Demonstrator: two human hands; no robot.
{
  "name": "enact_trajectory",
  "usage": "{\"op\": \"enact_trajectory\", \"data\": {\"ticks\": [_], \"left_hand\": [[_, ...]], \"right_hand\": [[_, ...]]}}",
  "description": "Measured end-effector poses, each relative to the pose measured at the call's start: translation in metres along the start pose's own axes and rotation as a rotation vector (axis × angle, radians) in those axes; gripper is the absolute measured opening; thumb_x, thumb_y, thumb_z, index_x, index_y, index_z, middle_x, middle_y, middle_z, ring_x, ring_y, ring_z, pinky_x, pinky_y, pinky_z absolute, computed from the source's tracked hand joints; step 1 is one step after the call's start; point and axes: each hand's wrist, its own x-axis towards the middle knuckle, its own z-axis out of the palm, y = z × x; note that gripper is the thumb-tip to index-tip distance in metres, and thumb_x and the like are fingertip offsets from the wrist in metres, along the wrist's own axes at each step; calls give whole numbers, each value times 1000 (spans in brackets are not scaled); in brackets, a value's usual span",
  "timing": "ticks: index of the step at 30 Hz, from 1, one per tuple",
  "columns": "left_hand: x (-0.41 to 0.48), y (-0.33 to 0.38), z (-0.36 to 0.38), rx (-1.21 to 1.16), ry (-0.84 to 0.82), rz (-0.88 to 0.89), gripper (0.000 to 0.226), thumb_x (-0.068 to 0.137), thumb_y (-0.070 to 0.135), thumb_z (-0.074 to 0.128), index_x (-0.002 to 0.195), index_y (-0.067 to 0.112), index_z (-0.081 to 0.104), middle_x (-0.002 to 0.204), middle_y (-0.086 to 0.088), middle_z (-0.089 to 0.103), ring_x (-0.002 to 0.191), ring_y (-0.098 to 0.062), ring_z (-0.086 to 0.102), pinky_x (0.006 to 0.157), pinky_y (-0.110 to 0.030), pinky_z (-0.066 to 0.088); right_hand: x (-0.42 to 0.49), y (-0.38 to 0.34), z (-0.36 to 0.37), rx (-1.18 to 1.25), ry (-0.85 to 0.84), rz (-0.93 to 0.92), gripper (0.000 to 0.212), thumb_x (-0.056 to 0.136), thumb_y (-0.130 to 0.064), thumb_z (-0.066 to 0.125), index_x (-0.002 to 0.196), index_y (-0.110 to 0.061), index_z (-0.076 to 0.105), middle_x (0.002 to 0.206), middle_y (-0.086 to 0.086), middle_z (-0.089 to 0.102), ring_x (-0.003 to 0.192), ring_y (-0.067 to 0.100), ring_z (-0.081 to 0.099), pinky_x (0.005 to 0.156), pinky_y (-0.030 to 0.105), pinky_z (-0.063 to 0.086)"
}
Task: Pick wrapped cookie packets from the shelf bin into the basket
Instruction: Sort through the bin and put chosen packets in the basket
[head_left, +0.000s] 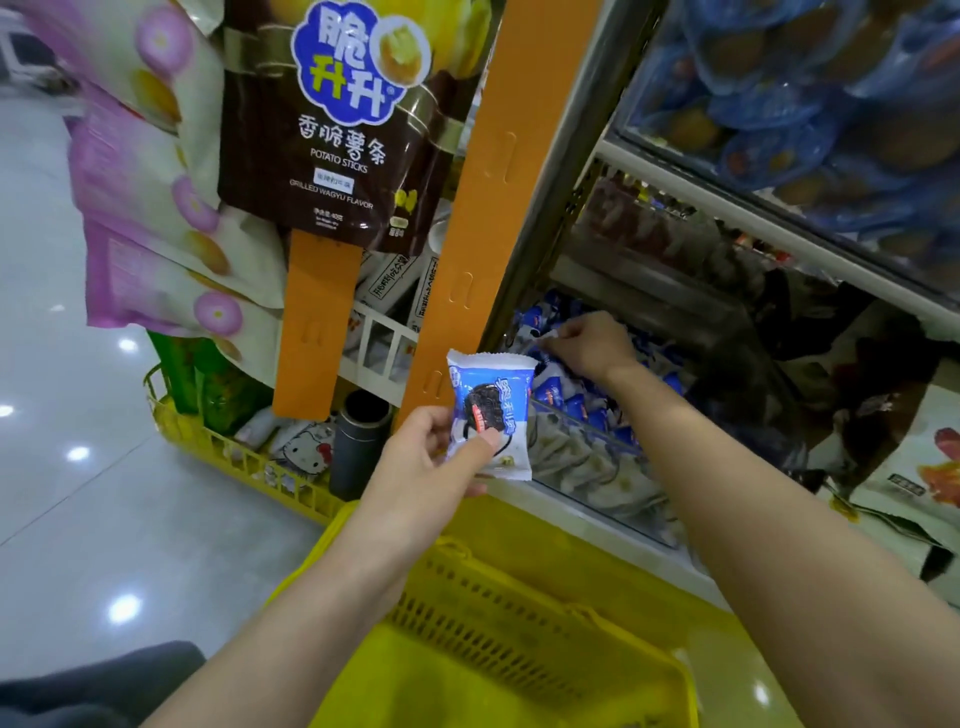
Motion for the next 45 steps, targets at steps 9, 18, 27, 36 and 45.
{"op": "enact_trajectory", "data": {"ticks": [9, 18, 27, 36, 45], "left_hand": [[-8, 5, 2, 7, 84, 6, 27, 90, 26, 57, 115, 22, 49, 107, 7, 63, 86, -3, 61, 56, -10, 50], [-21, 5, 11, -49, 0, -156, 24, 94, 22, 50, 117, 15, 48, 102, -3, 66, 82, -11, 64, 51, -23, 51], [-30, 9, 10, -157, -173, -165, 59, 70, 35, 69, 123, 16, 49, 108, -7, 70, 96, -23, 68, 86, -43, 53], [-28, 11, 7, -106, -282, -105, 55, 66, 30, 70, 117, 21, 54, 102, -1, 72, 92, -17, 69, 75, -32, 57], [-15, 4, 1, -150, -174, -187, 29, 89, 16, 56, 118, 12, 57, 101, -6, 72, 90, -17, 69, 70, -24, 56]], "right_hand": [[-60, -8, -47, 498, 380, -129, 8, 89, -23, 60, 85, -18, 64, 80, 1, 66, 71, 9, 59, 66, 23, 45], [-158, -26, -44, 801, -206, -67, 12, 89, -13, 60, 78, -14, 64, 66, -3, 69, 58, 8, 63, 48, 18, 48], [-182, -29, -33, 714, -226, -138, 8, 87, -17, 62, 82, -12, 66, 77, 6, 65, 66, 8, 61, 54, 16, 52], [-164, -13, -39, 701, -461, 54, 18, 90, -32, 57, 97, -19, 66, 90, 1, 74, 82, 16, 70, 69, 22, 57], [-68, -19, -52, 774, 145, 153, 20, 92, -20, 56, 78, -6, 55, 69, 8, 61, 50, 6, 62, 48, 19, 53]]}}
